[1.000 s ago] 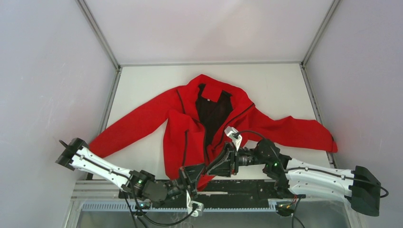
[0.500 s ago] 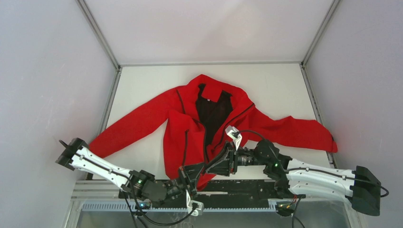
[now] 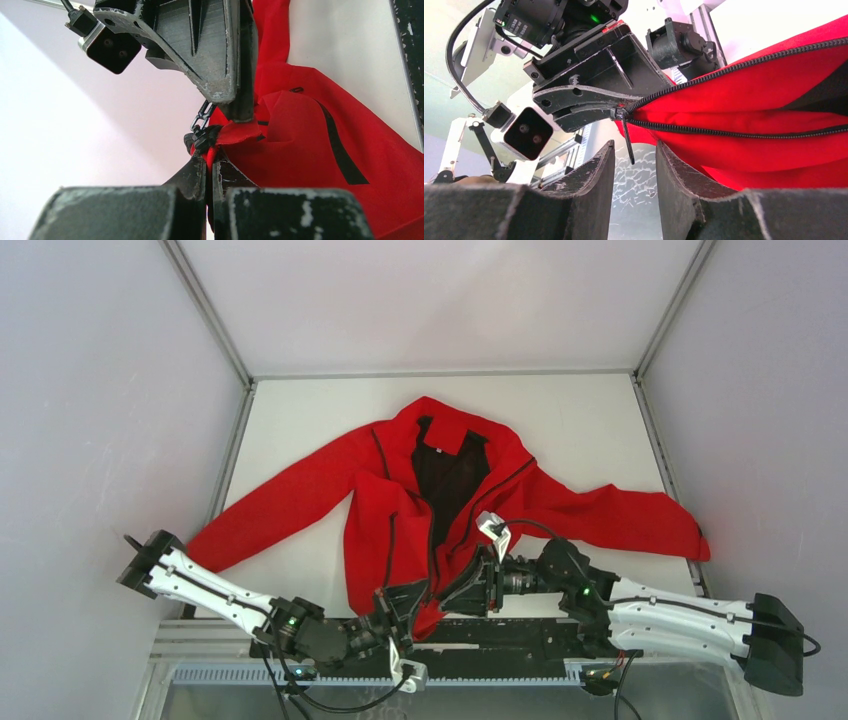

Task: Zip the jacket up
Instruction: Zip the zipper on the jacket.

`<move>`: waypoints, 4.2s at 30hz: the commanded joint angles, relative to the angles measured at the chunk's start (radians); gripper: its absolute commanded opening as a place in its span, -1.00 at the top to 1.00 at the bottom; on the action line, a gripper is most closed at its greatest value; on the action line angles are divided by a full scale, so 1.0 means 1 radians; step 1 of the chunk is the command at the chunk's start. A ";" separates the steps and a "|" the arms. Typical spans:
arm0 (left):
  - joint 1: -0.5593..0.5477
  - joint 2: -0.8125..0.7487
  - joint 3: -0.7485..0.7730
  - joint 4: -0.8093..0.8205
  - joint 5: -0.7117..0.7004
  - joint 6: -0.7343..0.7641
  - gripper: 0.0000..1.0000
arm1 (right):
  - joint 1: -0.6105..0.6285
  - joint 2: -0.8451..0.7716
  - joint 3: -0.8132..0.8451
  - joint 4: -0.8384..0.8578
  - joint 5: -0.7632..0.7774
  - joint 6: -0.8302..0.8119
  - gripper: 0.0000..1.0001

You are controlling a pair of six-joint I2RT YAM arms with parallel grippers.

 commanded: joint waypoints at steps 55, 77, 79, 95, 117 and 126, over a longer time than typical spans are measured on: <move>-0.104 0.086 0.119 -0.046 0.003 -0.078 1.00 | 0.055 -0.060 0.192 -0.495 0.419 -0.212 1.00; -0.212 0.153 0.210 0.019 -0.035 0.018 1.00 | 0.167 0.088 0.234 -0.615 0.991 -0.323 1.00; -0.218 0.159 0.215 0.028 -0.038 0.025 1.00 | 0.169 0.115 0.240 -0.628 1.061 -0.325 1.00; -0.311 0.212 0.251 0.098 -0.080 0.079 1.00 | 0.003 0.256 0.246 -0.629 1.201 -0.305 1.00; -0.336 0.093 0.001 0.366 -0.281 -0.152 1.00 | -0.406 0.092 0.333 -0.704 1.083 -0.415 1.00; -0.275 -0.127 -0.143 0.414 -0.382 -0.346 1.00 | -0.577 0.038 0.436 -0.758 1.015 -0.472 1.00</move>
